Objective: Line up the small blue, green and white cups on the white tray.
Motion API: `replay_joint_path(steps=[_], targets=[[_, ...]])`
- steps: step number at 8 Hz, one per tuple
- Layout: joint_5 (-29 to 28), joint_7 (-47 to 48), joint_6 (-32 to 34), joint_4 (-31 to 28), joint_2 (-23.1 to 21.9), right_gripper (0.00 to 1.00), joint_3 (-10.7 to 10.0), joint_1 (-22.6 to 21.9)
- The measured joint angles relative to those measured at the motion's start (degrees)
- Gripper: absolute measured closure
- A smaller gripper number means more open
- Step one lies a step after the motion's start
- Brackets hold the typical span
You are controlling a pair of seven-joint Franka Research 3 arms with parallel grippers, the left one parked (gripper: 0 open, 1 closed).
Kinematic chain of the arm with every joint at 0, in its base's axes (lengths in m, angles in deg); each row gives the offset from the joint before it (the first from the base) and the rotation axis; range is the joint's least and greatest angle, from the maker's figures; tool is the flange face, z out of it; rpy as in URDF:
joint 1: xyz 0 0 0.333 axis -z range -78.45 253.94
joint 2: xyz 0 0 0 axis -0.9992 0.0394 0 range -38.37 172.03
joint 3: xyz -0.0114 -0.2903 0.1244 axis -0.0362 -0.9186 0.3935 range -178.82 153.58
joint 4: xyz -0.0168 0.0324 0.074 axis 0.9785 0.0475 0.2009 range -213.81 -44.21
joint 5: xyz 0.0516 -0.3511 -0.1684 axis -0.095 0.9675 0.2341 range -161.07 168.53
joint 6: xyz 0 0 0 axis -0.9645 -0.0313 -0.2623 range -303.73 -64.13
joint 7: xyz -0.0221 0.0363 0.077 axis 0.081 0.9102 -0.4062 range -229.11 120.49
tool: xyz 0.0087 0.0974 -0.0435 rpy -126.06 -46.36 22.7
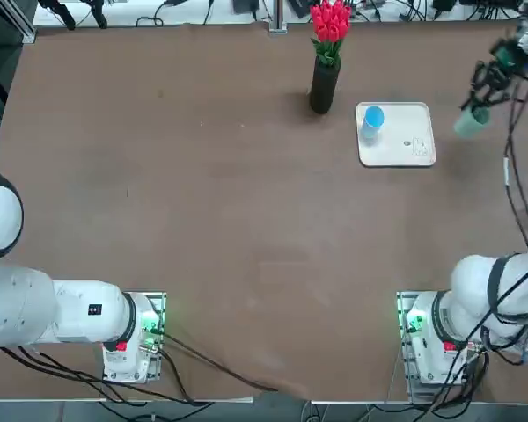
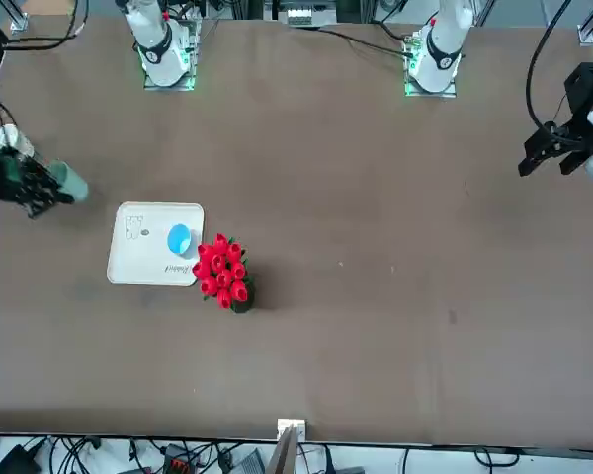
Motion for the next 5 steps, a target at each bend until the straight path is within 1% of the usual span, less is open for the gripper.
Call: replay_joint_path(steps=[1, 2, 4, 5], targets=[[0.02, 5.65, -2.36, -0.08, 0.53, 0.97, 0.05, -4.45], [0.04, 10.57, -4.98, -0.30, 1.49, 0.97, 0.07, -7.87], [0.05, 17.79, -11.89, -1.22, 4.34, 0.97, 0.04, -12.88], [0.05, 19.37, -15.09, -1.91, 5.84, 0.97, -0.01, -14.28]])
